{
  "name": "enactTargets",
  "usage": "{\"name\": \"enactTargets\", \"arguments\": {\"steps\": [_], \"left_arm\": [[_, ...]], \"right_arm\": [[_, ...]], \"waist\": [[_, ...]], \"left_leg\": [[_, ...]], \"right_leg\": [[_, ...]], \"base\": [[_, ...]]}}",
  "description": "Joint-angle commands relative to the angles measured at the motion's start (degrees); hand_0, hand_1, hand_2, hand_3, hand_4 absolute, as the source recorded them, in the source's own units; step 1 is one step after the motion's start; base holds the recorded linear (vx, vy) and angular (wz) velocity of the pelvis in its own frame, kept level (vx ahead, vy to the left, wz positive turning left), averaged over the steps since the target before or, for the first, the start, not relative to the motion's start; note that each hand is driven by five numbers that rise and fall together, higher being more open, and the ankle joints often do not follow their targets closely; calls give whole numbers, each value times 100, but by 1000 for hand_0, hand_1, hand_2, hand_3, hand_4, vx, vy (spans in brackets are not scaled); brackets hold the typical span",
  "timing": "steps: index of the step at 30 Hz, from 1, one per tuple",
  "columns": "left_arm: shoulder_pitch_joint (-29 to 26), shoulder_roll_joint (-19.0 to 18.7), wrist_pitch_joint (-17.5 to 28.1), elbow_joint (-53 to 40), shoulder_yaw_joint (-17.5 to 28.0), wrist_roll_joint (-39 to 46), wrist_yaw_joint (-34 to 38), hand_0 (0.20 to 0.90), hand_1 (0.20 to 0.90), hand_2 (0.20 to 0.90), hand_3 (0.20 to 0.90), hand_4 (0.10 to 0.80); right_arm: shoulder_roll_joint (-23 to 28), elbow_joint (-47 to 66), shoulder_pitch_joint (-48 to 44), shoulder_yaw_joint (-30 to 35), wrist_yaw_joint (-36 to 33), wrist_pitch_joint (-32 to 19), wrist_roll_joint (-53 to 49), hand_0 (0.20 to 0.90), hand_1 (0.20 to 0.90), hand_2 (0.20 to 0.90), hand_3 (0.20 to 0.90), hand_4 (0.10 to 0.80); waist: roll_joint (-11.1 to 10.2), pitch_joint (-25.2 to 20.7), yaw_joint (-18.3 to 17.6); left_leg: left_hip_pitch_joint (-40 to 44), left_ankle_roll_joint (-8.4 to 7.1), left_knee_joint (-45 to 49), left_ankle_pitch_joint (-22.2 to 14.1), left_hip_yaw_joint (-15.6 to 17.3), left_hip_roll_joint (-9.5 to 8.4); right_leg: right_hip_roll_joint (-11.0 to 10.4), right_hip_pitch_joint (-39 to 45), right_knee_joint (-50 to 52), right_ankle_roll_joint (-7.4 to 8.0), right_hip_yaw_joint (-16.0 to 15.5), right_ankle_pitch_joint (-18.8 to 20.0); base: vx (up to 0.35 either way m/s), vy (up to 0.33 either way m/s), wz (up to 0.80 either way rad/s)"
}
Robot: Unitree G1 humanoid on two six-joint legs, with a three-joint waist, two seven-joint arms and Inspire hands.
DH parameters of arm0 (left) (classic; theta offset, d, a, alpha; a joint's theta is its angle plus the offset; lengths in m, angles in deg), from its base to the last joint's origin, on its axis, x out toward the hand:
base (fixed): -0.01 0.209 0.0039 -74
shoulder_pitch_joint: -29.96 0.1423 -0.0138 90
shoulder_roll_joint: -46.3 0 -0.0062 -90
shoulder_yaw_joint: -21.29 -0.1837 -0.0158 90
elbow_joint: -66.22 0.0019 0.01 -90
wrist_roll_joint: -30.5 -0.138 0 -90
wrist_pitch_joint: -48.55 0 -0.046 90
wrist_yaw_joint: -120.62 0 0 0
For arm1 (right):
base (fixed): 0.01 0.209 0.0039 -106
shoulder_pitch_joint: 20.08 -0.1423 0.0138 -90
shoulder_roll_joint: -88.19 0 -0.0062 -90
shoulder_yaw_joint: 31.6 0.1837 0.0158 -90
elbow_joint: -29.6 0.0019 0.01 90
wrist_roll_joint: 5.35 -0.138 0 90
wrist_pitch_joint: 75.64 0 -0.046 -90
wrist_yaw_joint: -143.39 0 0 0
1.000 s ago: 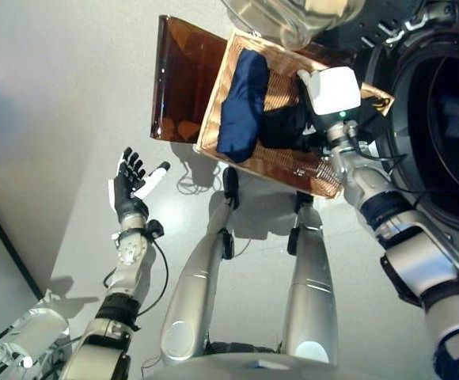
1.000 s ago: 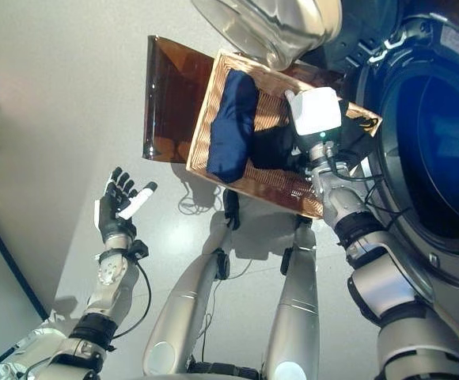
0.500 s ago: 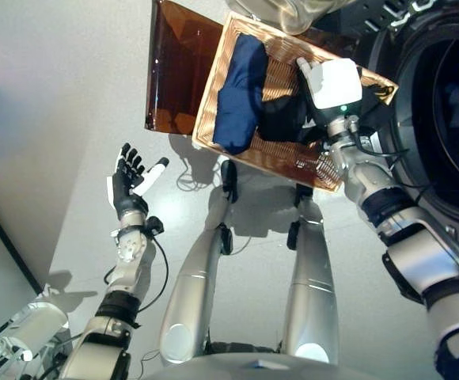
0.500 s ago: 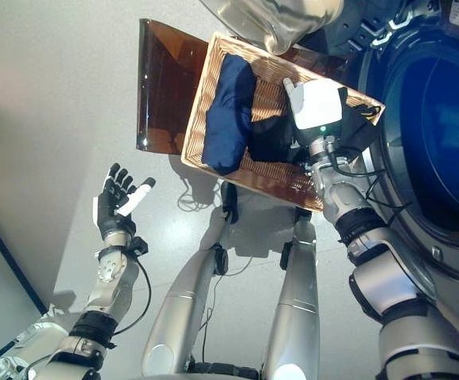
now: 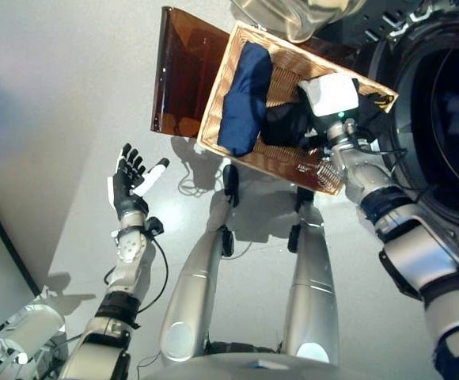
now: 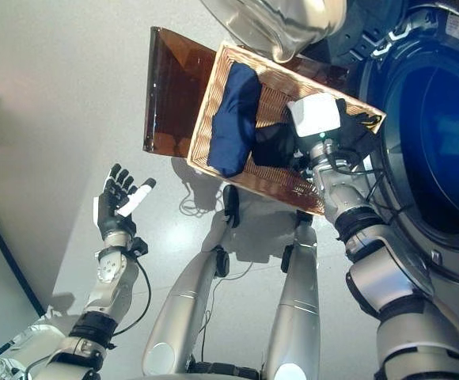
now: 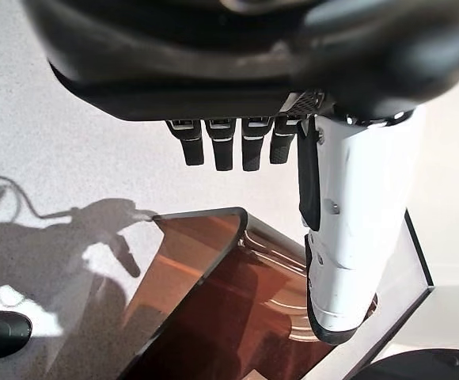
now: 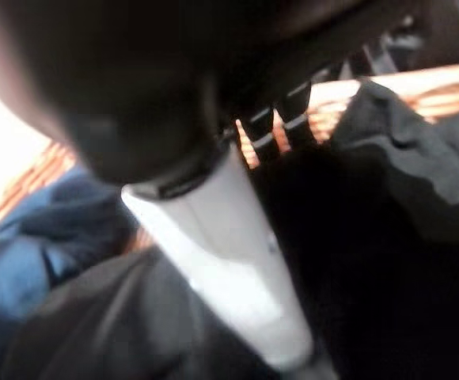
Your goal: Pick up the clothes and place them into the washing machine
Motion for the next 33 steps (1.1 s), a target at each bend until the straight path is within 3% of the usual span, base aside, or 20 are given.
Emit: {"name": "enactTargets", "arguments": {"steps": [1,19,29,33], "left_arm": [[250,-396,412,-450,485,37,112,900,900,900,900,800],[240,-349,478,-421,578,48,227,900,900,900,900,800],[307,-307,472,-352,626,-55,312,900,900,900,900,800],[364,-253,462,-208,649,-84,382,900,900,900,900,800]], "right_arm": [[321,-63,-262,-131,-56,176,221,200,200,200,200,300],[475,151,-299,231,-403,469,411,200,200,200,200,300],[487,1494,569,1515,-1020,94,-895,200,200,200,200,300],[315,2027,1193,2194,-1337,-326,-1844,200,200,200,200,300]], "waist": [[91,37,175],[103,37,176],[6,-68,61],[-50,-178,-8]], "left_leg": [[-213,-435,491,-564,151,-7],[-127,-433,479,-590,172,2],[92,-410,448,-649,214,8],[229,-386,432,-688,225,15]], "right_leg": [[-52,262,-504,24,-19,346],[-57,296,-441,26,-16,317],[-38,474,-416,36,21,280],[-32,592,-406,38,20,250]], "base": [[0,0,0],[0,0,0],[11,-1,-2],[35,-10,-5]]}}
